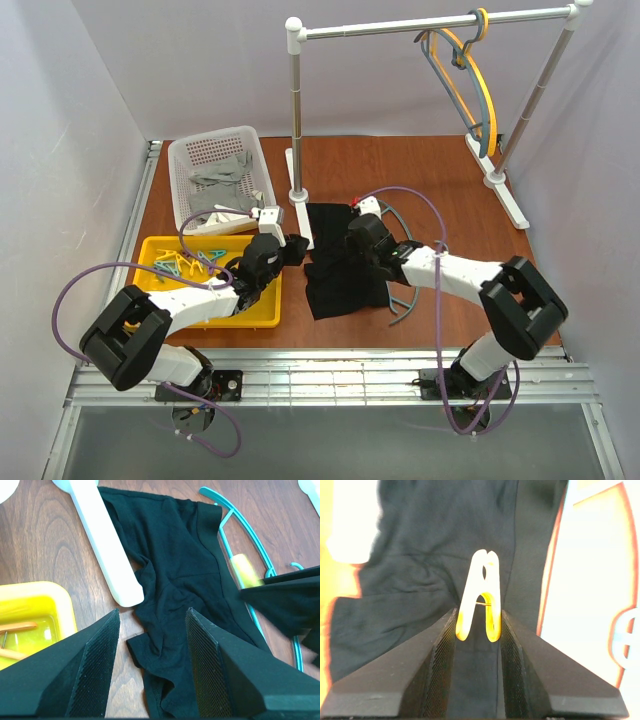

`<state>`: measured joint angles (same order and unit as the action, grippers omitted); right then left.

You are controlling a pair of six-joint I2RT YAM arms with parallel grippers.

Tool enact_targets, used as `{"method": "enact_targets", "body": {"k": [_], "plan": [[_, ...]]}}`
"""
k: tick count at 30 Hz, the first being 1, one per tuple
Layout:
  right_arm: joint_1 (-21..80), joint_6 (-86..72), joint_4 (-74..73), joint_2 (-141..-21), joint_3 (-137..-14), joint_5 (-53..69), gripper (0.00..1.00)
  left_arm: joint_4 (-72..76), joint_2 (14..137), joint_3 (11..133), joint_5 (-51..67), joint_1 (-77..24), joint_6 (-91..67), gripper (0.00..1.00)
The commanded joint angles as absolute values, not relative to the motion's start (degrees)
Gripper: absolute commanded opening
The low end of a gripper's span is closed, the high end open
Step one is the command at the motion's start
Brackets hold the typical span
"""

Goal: Clip the underwear to the hanger
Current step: Open the clamp.

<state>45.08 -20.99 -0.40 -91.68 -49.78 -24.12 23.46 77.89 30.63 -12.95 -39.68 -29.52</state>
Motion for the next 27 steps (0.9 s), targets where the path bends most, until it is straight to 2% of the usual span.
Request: {"method": "enact_targets", "body": {"k": [1,9,16,27], "plan": [[45.3,-17.9,-4.0,-84.5,-49.5,-25.3,0.28,24.6,76.7,30.6,-12.9,-39.4,-27.8,0.48],[45.2,-18.5,-20.3,-77.2,-49.6,-20.3,0.27,24.2,77.6,31.3,-8.4,-39.4,-24.3,0.48],[43.4,-18.5,-34.4,-74.7,-51.8,-14.4,0.27,25.9,76.8,29.9,1.7,-39.4,-20.0,0.48],[33.8,-10.4,-44.5,-78.2,-55.5,-1.0,0.19,27.9,77.7,29.5,10.1,-39.4,-16.8,0.48]]}}
